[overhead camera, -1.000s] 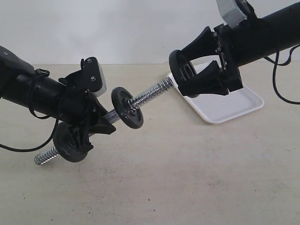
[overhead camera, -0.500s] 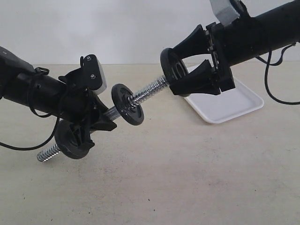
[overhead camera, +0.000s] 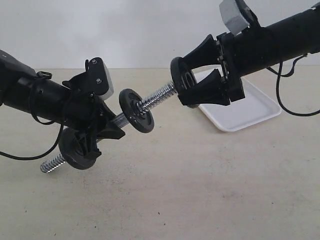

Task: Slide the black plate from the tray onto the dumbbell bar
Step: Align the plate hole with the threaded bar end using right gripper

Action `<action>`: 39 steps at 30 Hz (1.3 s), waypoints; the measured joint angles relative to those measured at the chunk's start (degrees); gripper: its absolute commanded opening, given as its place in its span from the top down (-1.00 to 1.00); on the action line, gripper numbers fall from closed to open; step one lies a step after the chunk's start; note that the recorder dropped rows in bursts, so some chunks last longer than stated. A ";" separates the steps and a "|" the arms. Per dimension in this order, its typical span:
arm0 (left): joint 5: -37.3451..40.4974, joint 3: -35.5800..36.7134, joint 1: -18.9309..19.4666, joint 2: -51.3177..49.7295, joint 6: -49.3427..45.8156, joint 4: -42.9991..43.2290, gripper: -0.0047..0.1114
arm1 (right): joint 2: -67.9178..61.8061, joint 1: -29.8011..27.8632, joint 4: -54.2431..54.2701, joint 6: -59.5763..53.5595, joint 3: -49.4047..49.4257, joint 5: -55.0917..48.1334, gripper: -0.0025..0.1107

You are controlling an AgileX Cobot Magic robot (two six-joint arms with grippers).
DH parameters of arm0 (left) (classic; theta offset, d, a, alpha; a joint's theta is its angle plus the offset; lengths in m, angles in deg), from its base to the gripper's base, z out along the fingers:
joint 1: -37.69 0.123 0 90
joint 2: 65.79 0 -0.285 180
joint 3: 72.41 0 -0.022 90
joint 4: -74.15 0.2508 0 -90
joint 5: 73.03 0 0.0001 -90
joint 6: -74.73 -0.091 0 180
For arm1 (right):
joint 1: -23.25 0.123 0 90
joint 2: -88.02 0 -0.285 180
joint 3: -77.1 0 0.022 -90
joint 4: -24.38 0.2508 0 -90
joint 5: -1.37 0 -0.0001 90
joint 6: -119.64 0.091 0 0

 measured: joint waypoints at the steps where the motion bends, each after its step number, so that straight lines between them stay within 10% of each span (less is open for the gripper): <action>1: 0.00 0.00 0.00 0.00 0.00 0.00 0.84 | 0.00 0.00 0.14 -0.31 0.00 0.00 0.96; 39: 0.25 0.00 0.10 0.00 -0.77 -1.24 0.84 | -0.13 0.00 3.75 -6.82 0.02 0.24 0.96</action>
